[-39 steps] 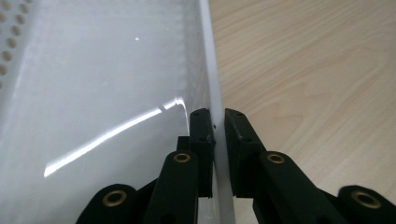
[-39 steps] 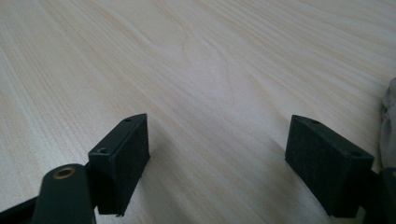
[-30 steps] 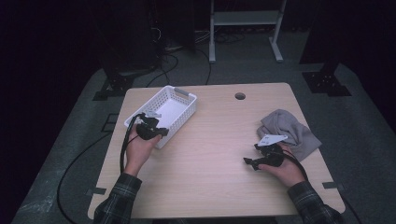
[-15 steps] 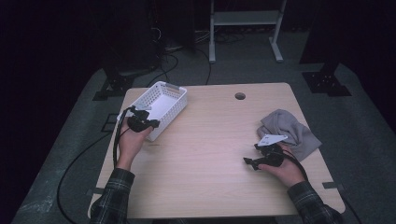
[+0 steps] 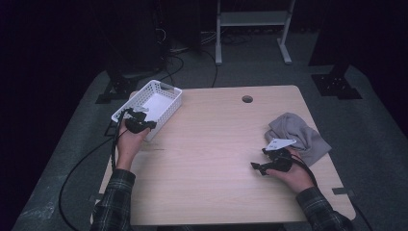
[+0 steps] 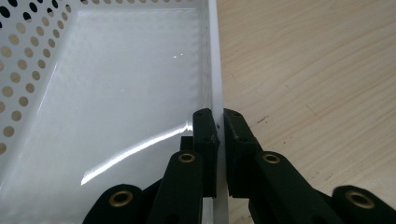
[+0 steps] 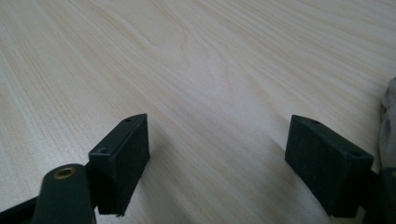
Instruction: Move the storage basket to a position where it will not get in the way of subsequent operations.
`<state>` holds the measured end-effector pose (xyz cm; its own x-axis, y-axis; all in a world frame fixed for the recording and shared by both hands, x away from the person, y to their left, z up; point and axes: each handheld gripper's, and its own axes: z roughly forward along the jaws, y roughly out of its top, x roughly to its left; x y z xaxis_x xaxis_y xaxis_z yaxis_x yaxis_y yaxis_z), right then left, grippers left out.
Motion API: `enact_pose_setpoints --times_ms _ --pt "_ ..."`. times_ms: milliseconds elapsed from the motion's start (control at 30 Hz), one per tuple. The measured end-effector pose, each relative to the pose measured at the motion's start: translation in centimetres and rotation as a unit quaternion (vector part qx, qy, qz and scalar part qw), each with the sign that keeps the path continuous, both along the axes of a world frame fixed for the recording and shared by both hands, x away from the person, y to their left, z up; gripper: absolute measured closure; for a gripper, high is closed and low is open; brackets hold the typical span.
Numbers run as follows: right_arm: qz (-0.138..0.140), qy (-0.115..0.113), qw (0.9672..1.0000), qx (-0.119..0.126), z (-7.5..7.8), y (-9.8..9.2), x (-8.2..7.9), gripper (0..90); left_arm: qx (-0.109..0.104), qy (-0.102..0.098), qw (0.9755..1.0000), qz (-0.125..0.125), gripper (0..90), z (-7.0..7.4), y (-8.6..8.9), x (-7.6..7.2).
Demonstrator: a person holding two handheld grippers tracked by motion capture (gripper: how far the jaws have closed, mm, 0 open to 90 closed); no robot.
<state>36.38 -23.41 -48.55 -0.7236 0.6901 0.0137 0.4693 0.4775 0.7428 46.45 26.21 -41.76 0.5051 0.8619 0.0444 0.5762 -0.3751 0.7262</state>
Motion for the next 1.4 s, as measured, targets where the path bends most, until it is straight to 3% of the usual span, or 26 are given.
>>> enact_pose_setpoints --times_ms 133,200,333,500,633,867,1400 --pt "0.0 0.0 1.0 -0.001 0.0 0.0 0.0 20.2 -0.014 0.001 0.9999 0.003 82.7 0.0 0.3 -0.1" --pt "0.0 0.0 1.0 -0.001 0.0 0.0 0.0 20.2 -0.034 -0.004 0.9994 0.004 75.8 0.1 0.5 -0.3" --pt "0.0 0.0 1.0 -0.001 0.0 0.0 0.0 20.2 -0.055 -0.008 0.9985 -0.004 65.1 0.4 0.7 -0.7" --pt "0.001 -0.001 1.0 -0.001 0.0 0.0 0.0 20.2 -0.063 -0.022 0.9977 -0.012 53.4 1.2 0.4 -1.3" --pt "0.0 0.0 1.0 -0.001 0.0 0.0 0.0 20.2 -0.074 -0.018 0.9969 -0.02 46.1 1.6 0.1 -1.8" --pt "0.002 -0.001 1.0 -0.001 0.0 0.0 0.0 20.2 -0.07 -0.01 0.9969 -0.034 37.7 1.8 -0.6 -3.0" --pt "0.003 -0.001 1.0 -0.002 0.0 0.0 0.0 20.2 -0.057 -0.006 0.9953 -0.078 32.0 1.7 -3.3 -6.4"
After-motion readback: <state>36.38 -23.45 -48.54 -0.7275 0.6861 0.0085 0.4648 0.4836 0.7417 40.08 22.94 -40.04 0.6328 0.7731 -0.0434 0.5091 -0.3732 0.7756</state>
